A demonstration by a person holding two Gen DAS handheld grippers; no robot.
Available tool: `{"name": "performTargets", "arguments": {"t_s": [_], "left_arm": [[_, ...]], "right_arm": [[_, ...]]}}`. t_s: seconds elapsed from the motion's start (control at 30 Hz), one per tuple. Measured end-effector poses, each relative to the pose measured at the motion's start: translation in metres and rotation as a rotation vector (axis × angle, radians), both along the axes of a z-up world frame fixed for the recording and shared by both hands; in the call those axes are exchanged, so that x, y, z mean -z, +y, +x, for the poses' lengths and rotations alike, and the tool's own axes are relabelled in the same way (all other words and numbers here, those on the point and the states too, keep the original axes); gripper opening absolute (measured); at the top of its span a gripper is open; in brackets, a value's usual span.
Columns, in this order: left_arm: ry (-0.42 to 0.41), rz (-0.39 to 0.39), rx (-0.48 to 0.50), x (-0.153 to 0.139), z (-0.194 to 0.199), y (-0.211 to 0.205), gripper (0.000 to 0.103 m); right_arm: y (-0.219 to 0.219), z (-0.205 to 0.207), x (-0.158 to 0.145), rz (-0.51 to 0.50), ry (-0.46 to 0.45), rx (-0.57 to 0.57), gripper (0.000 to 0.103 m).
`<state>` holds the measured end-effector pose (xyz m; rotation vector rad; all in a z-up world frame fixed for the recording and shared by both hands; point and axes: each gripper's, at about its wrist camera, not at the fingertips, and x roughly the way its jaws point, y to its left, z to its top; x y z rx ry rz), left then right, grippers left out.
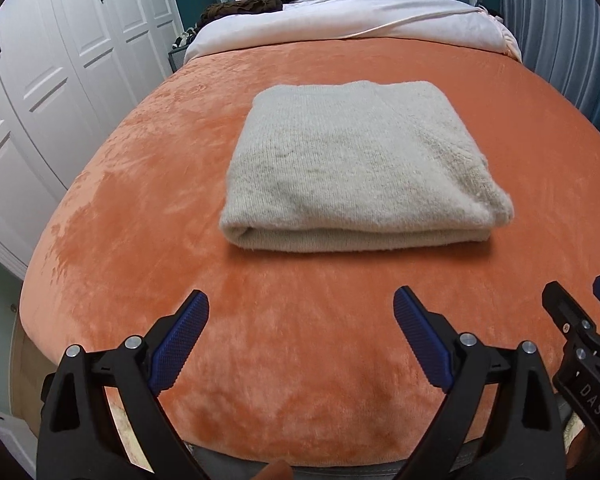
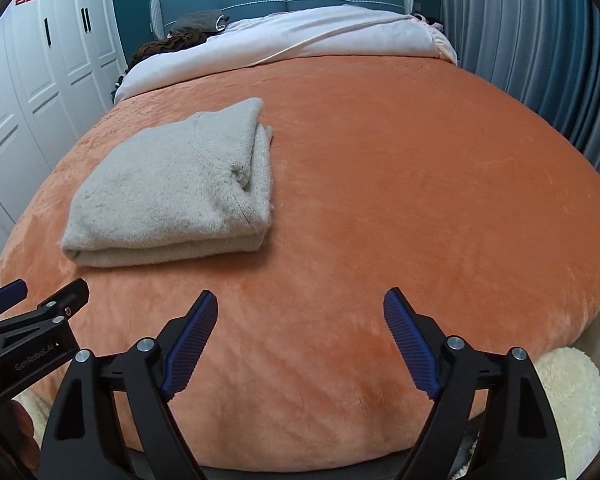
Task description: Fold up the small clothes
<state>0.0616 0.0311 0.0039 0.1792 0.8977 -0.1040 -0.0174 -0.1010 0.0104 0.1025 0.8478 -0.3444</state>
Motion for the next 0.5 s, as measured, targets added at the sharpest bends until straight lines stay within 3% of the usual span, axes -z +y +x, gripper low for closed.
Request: {"name": "performTargets", "arguments": {"t_s": [0.5], "left_arm": [[-0.066, 0.047, -0.031, 0.027, -0.03, -0.011, 0.093]], "right_arm": [[0.015, -0.024, 0.023, -0.051, -0.027, -0.037, 0.086]]}}
